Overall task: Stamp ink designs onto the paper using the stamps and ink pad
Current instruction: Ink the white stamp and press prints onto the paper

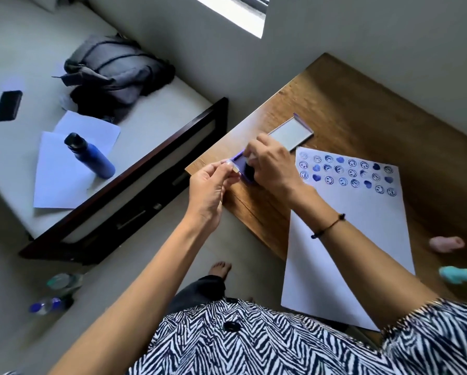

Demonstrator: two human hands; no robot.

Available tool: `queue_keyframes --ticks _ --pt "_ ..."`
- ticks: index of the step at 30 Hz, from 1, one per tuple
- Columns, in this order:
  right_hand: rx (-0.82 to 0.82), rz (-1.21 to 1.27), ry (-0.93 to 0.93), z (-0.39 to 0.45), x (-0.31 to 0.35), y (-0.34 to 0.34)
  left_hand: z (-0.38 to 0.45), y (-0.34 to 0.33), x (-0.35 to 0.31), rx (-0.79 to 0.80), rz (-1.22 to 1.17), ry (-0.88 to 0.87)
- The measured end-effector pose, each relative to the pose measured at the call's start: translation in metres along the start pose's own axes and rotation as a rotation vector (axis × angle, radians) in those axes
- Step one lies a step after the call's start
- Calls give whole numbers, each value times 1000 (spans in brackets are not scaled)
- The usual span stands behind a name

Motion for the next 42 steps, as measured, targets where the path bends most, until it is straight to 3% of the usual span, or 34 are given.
queue_keyframes --ticks 3,6,9,11,15,17,21,25,36,42 --pt "75 40 -28 9 -4 3 -1 -1 -1 -5 6 9" --pt "8 88 -39 10 -4 4 -2 -2 -2 -9 0 4" --pt "40 64 -32 4 1 -3 -8 -1 -1 1 43 2" --pt "34 180 -77 2 -7 6 -13 -4 2 56 122 -10" --pt "-305 702 -396 -31 -42 30 -21 -22 7 223 348 -71" --pt "-393 800 -505 -62 -55 32 -26 -38 13 369 516 -100" --pt "-321 591 -596 -95 -62 28 -30 -64 28 679 1125 -411" --pt "-235 297 -512 -95 -58 24 -30 -70 31 794 1514 -471" --pt "-57 -32 -477 -90 -54 15 -25 -66 30 811 1591 -491" --pt "-47 -147 -482 -89 -51 13 -23 -67 28 834 1590 -455"
Point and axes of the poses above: each hand's wrist, its own z-axis towards the middle knuckle, its own y-axis out of the back of the hand, x = y × z, the point moved 1 cm from there along z, towards the middle knuckle, and after that the axes turned 9 degrees about x, right-handed, at the moved point
